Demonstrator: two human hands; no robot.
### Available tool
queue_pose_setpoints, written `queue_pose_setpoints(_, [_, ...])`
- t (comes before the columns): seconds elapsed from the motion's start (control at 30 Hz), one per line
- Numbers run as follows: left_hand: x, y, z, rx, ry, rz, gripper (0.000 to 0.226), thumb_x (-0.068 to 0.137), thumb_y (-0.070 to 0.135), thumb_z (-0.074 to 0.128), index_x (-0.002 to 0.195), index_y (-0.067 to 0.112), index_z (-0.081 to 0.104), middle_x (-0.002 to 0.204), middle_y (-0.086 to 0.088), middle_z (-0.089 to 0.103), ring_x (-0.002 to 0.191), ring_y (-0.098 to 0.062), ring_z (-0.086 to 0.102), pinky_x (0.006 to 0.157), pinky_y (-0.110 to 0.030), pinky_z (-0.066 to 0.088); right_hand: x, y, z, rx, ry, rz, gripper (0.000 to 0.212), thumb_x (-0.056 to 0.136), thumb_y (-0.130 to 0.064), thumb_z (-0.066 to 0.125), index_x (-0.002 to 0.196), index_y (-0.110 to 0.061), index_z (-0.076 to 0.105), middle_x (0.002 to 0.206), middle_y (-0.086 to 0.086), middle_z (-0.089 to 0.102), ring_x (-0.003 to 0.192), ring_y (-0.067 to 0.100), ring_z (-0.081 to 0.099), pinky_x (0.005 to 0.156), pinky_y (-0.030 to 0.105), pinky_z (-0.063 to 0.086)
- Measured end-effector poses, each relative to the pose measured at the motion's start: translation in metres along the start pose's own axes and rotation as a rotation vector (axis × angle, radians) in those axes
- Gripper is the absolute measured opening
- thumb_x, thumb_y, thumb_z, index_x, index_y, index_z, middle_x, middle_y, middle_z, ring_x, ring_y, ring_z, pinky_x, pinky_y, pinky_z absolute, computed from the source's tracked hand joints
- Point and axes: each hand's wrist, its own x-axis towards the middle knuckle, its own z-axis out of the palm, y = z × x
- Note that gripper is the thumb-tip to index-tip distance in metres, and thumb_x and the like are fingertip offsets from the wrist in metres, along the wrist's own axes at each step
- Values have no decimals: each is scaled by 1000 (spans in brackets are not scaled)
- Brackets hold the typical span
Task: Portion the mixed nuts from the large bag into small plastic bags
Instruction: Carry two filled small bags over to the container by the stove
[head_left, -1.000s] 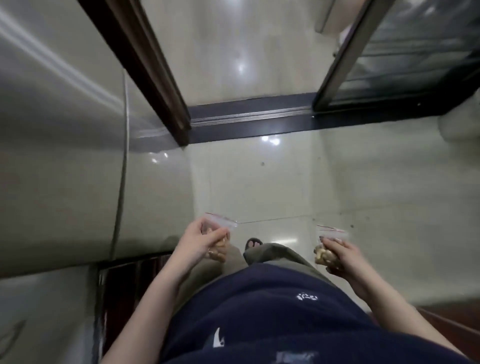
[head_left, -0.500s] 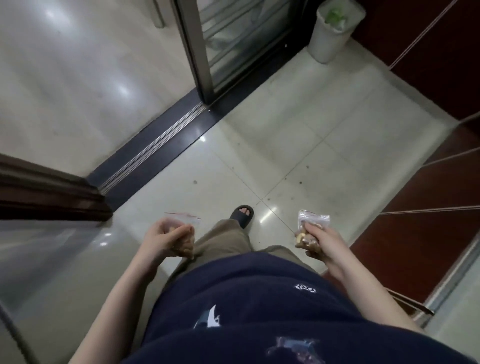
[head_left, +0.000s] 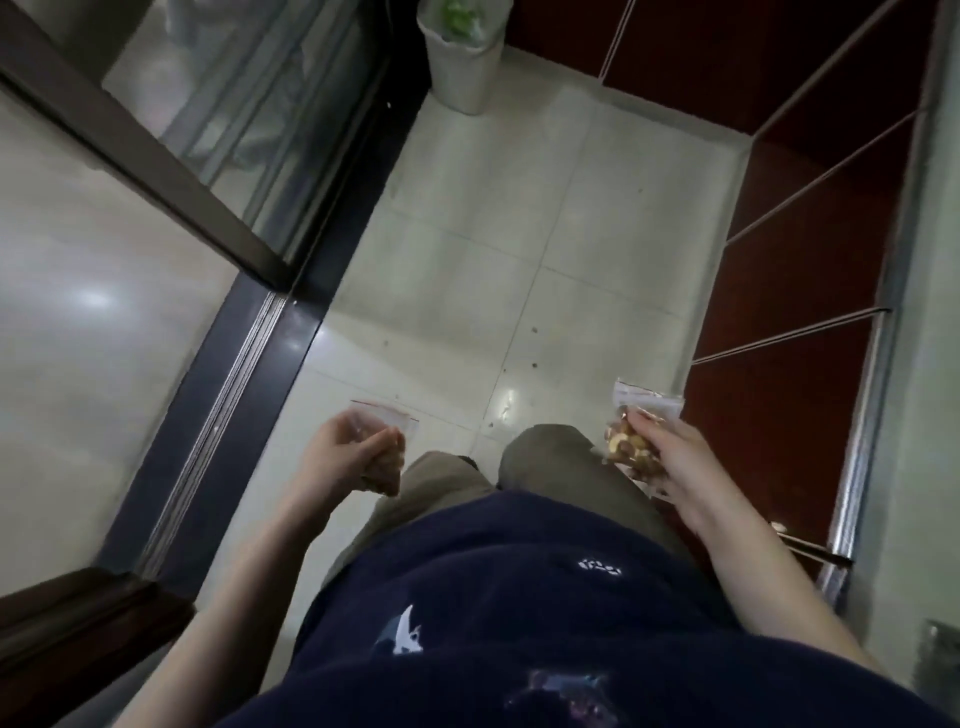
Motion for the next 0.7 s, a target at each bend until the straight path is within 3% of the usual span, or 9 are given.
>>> queue_pose_setpoints(0.17, [76, 65, 39, 105, -68, 21, 36, 93, 8, 59, 59, -2, 53, 55, -14, 53, 52, -28, 57, 52, -35, 54, 24, -21, -58, 155, 175, 67, 26, 92, -26, 60, 115, -14, 64, 100, 14, 73, 91, 30, 69, 70, 35, 50])
queue_pose_setpoints(0.33, [141, 132, 92, 116, -73, 33, 40, 94, 8, 59, 54, 12, 55, 49, -1, 52, 48, -23, 55, 61, -41, 54, 63, -66, -112, 221, 240, 136, 23, 94, -25, 57, 111, -11, 63, 98, 21, 71, 84, 34, 68, 63, 35, 49])
queue_pose_setpoints(0.53, [188, 196, 126, 8, -31, 19, 39, 95, 6, 60, 56, 9, 55, 57, -14, 53, 46, -24, 53, 59, -38, 52, 124, -142, -142, 174, 203, 65, 17, 91, -28, 62, 106, -21, 64, 85, 4, 73, 61, 13, 70, 59, 30, 50])
queue_pose_setpoints(0.63, [211, 210, 121, -14, -2, -18, 40, 95, 8, 60, 55, 10, 55, 55, -10, 52, 43, -23, 51, 58, -38, 51, 156, -184, -134, 107, 138, 32, 22, 88, -32, 65, 107, -20, 66, 88, 4, 75, 71, 16, 71, 56, 26, 49])
queue_pose_setpoints(0.7, [225, 219, 113, 1, 42, -32, 36, 95, 8, 61, 61, 0, 54, 55, -11, 51, 48, -24, 51, 57, -37, 53, 176, -211, -123, 86, 82, 15, 24, 88, -33, 65, 107, -20, 66, 92, 4, 75, 82, 21, 71, 56, 25, 48])
